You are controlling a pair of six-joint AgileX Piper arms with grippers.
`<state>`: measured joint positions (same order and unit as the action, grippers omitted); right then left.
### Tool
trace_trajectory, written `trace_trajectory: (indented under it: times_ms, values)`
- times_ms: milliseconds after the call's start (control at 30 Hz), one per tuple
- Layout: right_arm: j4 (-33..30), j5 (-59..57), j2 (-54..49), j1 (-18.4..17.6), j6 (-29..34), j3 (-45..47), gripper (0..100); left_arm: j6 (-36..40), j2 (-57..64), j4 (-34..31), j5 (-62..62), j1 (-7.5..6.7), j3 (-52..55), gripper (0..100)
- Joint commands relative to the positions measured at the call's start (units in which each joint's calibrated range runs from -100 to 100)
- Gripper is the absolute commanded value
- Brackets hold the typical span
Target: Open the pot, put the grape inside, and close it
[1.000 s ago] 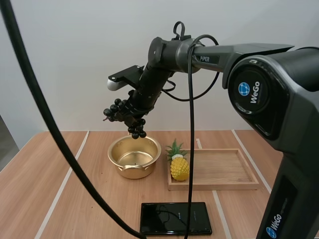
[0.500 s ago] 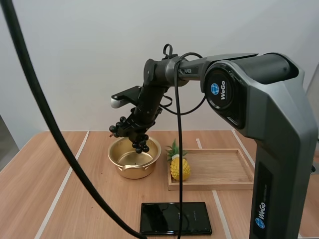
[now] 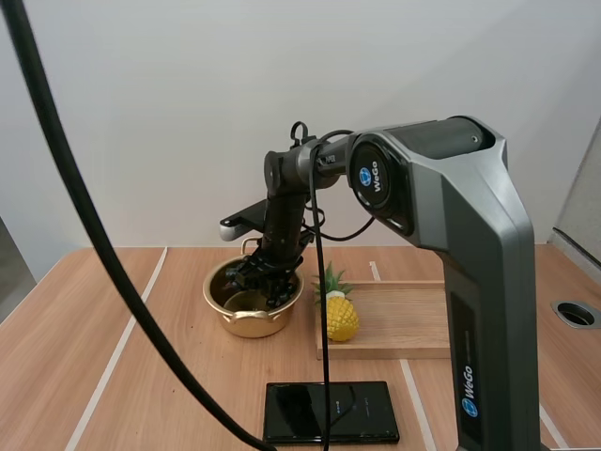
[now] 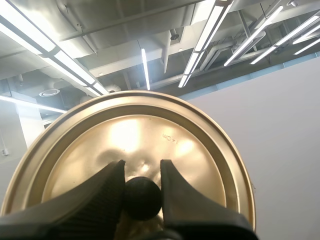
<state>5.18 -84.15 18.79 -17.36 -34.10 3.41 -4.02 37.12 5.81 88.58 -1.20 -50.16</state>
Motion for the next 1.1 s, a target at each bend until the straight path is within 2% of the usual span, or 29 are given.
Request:
trace_trajectory:
  times_ms: [0, 333, 533, 1067]
  values:
    - [-5.18, -0.41, -0.58, 0.01, 1.69, -0.44, 0, -0.22, -0.33, -0.49, -0.56, -0.09, -0.18, 0]
    - [-0.45, -5.04, -0.58, 0.01, 1.23, -0.44, 0, -0.22, -0.33, -0.49, -0.56, -0.09, -0.18, 0]
    - [5.3, -7.81, -0.58, 0.01, -2.74, -0.44, 0, -0.22, -0.33, -0.49, -0.59, -0.09, -0.04, 0]
    - [2.97, -12.03, 2.15, 0.01, -2.78, -0.44, 0, -0.22, -0.33, -0.49, -0.4, -0.09, -0.04, 0]
